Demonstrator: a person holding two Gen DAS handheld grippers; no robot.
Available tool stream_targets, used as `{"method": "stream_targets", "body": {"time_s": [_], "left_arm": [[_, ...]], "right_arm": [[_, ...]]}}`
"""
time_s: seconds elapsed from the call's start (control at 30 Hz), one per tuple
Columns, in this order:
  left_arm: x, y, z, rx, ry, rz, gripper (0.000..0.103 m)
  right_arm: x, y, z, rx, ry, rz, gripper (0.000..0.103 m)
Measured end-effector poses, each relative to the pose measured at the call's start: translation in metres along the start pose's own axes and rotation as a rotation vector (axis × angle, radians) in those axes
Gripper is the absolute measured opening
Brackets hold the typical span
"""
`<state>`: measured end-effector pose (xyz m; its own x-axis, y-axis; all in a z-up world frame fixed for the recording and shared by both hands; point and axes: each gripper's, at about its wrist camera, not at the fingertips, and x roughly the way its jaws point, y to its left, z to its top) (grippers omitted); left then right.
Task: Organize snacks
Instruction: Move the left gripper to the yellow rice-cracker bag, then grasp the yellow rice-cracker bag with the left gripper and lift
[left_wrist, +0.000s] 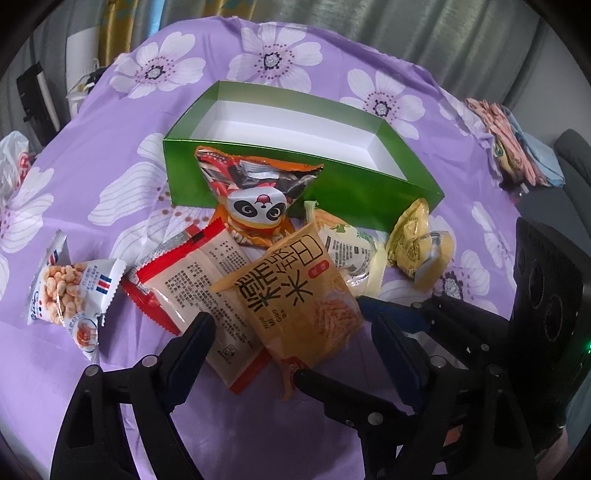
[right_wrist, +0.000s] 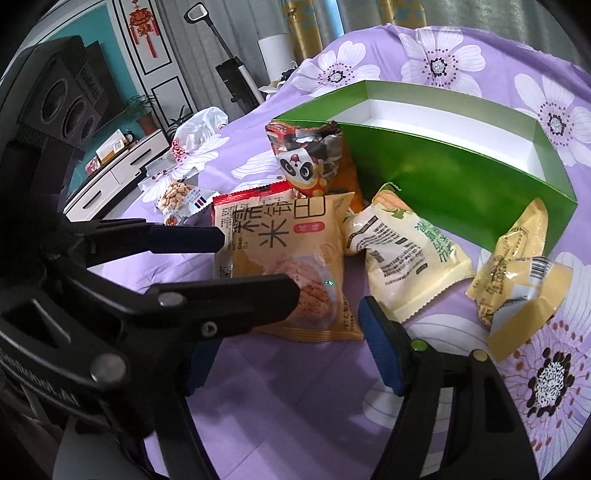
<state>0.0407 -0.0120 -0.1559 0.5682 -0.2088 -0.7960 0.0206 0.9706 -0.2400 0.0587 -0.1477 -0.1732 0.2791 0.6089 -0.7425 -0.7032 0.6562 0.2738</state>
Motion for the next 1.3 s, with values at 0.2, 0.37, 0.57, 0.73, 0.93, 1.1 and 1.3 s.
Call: {"method": "stream_targets", "body": {"time_s": [0.2,0.37,0.57,0.73,0.93,1.1,1.3], "left_arm": [[0.003,-0.001,0.001,0.004,0.008,-0.008,0.078],[0.004,-0.001,0.000,-0.001,0.009,-0.018,0.076],[0.008,-0.002,-0.001,-0.013,0.022,-0.031,0.068],[0.010,0.004,0.000,-0.031,0.023,-0.025,0.051],[0.009,0.009,0.000,-0.041,0.020,-0.042,0.047],[0.005,0.011,-0.001,-0.048,0.021,-0.059,0.047],[-0.009,0.005,0.002,-0.036,0.005,-0.082,0.047]], "right_arm": [[-0.001,-0.002,0.000,0.011,-0.005,0.007,0.067],[-0.001,-0.003,0.001,0.017,-0.009,0.004,0.062],[0.001,-0.001,0.001,0.000,0.001,0.008,0.056],[0.003,0.003,0.001,-0.019,0.010,0.006,0.047],[0.003,0.007,0.002,-0.022,0.018,-0.032,0.037],[0.002,0.011,0.002,-0.011,0.024,-0.065,0.030],[-0.011,0.019,0.005,0.001,0.010,-0.096,0.028]]}}
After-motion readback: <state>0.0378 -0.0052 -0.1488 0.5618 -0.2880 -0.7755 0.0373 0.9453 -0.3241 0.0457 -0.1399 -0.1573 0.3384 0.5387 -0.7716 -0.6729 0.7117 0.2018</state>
